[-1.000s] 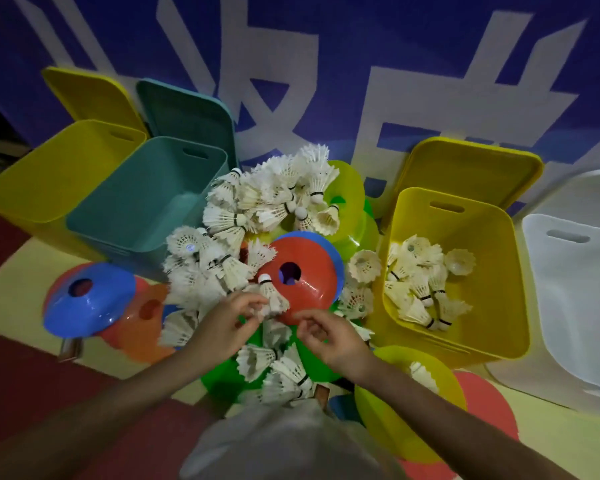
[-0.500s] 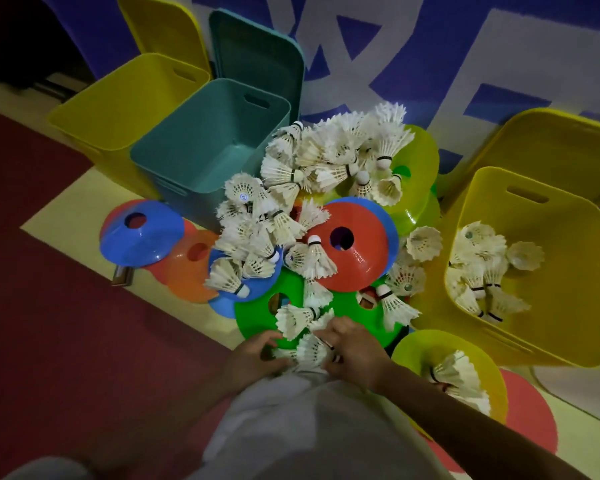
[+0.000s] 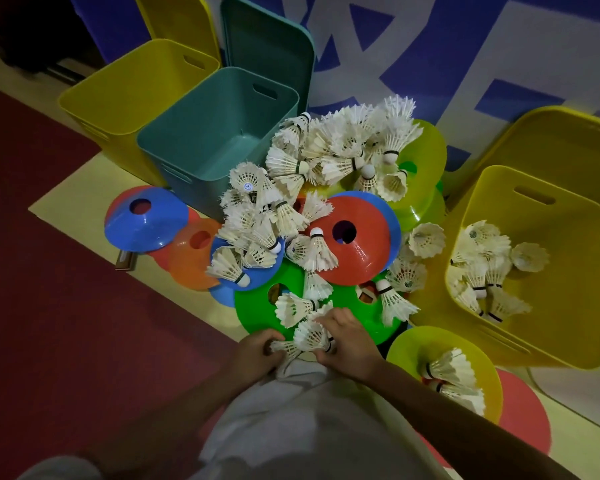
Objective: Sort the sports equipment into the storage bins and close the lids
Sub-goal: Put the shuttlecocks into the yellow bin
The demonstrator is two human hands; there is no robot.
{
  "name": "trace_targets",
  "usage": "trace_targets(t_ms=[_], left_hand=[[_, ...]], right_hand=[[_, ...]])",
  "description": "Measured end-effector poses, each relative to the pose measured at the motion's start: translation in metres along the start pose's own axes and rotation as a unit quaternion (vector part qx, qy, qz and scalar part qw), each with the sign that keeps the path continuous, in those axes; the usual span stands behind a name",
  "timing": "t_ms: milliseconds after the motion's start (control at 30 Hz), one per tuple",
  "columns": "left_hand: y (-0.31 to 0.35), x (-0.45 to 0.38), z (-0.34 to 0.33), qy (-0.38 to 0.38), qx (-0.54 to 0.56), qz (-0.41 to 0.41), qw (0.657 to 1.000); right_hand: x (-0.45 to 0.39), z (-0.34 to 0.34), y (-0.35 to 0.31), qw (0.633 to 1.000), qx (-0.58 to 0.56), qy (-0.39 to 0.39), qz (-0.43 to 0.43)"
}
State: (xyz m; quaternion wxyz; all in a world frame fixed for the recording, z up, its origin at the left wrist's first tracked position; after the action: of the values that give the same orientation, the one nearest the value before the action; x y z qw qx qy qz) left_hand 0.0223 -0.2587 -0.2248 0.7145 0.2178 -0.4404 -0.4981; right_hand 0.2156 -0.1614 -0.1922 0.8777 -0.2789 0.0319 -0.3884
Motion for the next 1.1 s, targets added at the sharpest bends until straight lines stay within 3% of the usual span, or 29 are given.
trace_targets(t_ms=[133,433,533,733,933,1100], left_hand=[[0.006,0.006,0.004,0.029,0.039,-0.020,0.999],[0.024,0.018,0.037,0.090,0.204,0.044,0.974],[0.035,0.017,0.055,0.080,0.208,0.018,0.975],[0.061,0.001,0.073,0.039,0.218,0.039,0.974],[0.109,-0.018,0.086,0.001,0.198,-0.036,0.979],[0.184,-0.048,0.091,-0.014,0.220,-0.126,0.967]], right_hand=[[0.003,0.005,0.003,0.999,-0.047,0.002,-0.018],[0.009,0.023,0.002,0.990,-0.128,0.016,-0.050],[0.011,0.030,0.003,0.977,-0.195,0.026,-0.085],[0.020,0.039,0.006,0.935,-0.316,0.042,-0.153],[0.020,0.073,-0.001,0.913,-0.366,0.116,-0.138],[0.026,0.142,-0.009,0.877,-0.402,0.238,-0.109]])
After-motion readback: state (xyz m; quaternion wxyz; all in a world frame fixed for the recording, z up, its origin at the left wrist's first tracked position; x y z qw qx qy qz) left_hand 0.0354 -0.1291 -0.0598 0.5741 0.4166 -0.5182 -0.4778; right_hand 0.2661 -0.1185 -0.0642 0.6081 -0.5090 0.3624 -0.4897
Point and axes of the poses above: each hand's wrist, its own x-axis away from the middle knuckle, its own z-axis out of the back of the hand, y = z × x, the point moved 2 cm from there along -x, towards the middle knuckle, and after that the axes turned 3 degrees about -z, right-handed, at the moved point
